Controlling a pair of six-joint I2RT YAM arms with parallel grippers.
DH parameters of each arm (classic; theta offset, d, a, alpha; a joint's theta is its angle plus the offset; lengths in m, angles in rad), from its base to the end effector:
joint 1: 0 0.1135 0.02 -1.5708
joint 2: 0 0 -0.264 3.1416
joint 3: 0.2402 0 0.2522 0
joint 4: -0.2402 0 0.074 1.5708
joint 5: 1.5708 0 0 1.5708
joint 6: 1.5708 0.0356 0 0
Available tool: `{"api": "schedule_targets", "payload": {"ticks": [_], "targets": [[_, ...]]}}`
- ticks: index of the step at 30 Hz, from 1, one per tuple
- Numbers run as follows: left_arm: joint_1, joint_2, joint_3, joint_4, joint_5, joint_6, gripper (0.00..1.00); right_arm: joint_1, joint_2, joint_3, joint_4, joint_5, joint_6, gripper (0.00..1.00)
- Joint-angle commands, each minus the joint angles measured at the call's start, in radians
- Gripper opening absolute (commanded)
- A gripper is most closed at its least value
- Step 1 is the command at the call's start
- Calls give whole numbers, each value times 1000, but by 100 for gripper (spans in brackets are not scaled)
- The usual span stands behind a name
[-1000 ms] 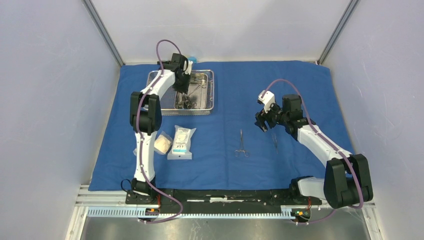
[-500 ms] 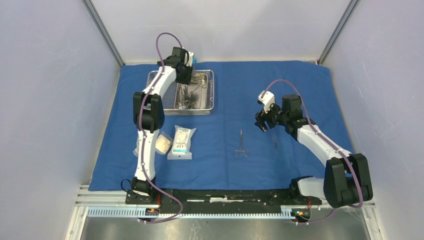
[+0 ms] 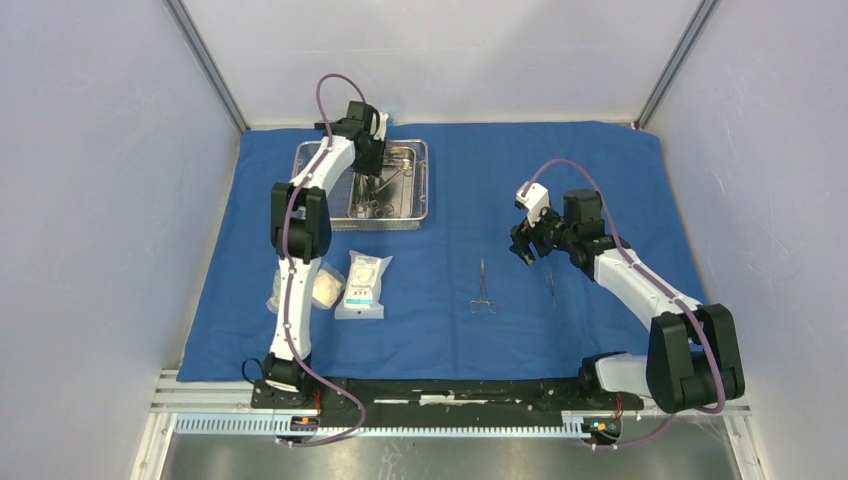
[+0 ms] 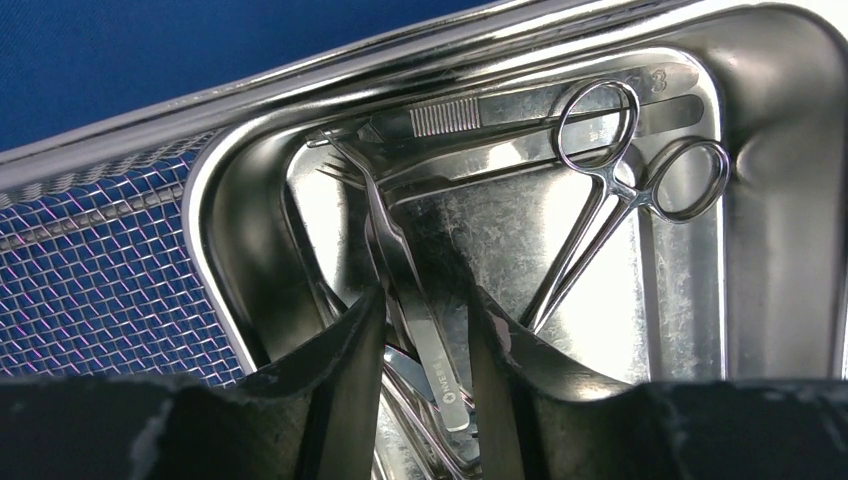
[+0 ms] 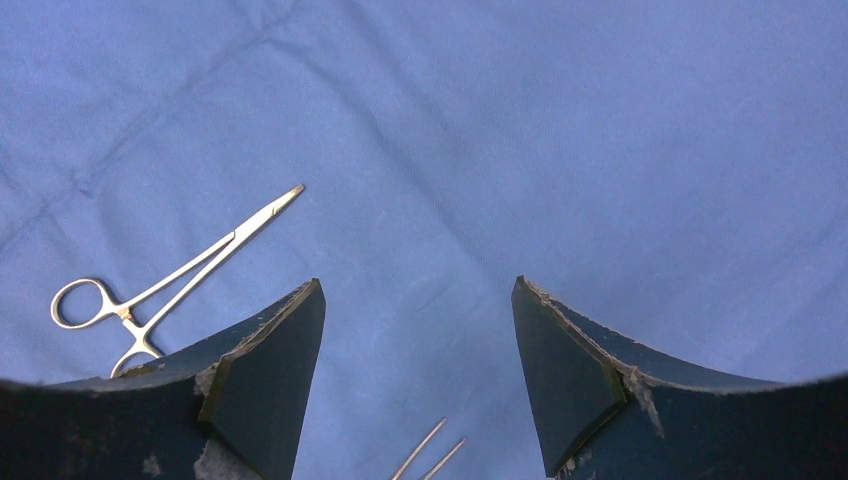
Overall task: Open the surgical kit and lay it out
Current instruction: Pick up the medical item from the container.
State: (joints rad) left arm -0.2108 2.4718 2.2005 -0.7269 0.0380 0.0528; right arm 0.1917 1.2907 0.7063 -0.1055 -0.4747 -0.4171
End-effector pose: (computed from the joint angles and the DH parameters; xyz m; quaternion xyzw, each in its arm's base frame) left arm 0.5262 -0.1140 0.1775 0.1314 0.9501 -0.0405 0.2800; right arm 0.2580 0.0666 0.2149 -0.3591 0.8087 0.1647 0.4357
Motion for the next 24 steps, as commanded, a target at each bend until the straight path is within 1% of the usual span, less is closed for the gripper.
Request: {"api": "schedule_targets", "payload": {"ticks": [1, 8, 10, 16, 24], "targets": [[4, 15, 20, -12, 14, -40, 41, -6, -2, -2, 31, -22, -5, 76], [7, 22, 30, -25, 21, -43, 31, -6, -6, -4, 30, -24, -5, 76], [9, 23, 27, -26, 28, -78, 29, -7, -6, -4, 31, -24, -5, 76], [13, -1, 5, -26, 38, -84, 19, -9, -4, -5, 30, -27, -5, 76], [13, -65, -43, -26, 51, -78, 12, -8, -4, -6, 32, -31, -3, 76]]}}
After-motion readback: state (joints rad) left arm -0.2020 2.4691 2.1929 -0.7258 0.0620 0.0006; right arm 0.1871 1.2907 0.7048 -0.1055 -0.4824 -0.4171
